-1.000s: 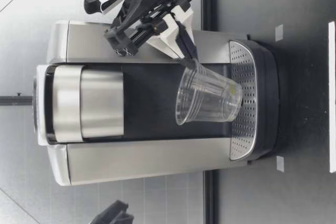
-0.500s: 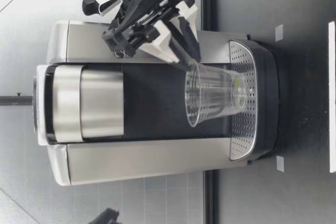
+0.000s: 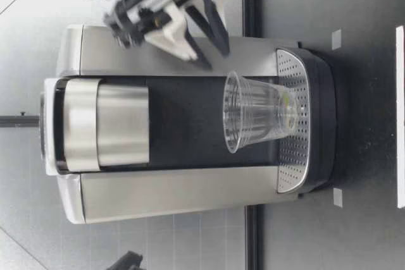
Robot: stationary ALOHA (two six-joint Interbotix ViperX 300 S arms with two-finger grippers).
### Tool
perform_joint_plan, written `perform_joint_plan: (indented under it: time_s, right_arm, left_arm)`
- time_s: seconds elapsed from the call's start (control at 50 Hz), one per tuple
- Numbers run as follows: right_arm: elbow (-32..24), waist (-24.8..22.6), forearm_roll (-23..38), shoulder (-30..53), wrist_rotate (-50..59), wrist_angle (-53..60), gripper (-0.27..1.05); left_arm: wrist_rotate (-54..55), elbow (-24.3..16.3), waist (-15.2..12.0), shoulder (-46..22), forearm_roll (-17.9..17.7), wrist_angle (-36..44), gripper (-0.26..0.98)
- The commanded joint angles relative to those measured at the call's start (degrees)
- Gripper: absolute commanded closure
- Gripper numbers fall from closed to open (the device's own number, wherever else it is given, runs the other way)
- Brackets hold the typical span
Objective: Place the coffee capsule inside the capsule container, then place the cup onto the center of the cup tray, then push the 'Hot Water' and 'Travel Mug' buttons.
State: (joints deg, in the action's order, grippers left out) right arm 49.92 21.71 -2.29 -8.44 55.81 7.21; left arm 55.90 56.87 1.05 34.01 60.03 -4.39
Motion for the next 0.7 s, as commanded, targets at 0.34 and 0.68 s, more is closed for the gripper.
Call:
perform_joint_plan:
  time_s: [0.34,0.68]
  right_arm:
    - [4.13,-6.33,30.85,-11.16,-2.37,2.72,0.28]
    - [4.83,-12.30,47.72,-17.58,-8.26,7.29,0.28]
  left_arm:
    - [0.26,-1.32,-2.64,0.44,-4.39,0.62,0.28]
    - [0.26,-2.99,-3.08,0.44,-8.61,3.08,0.28]
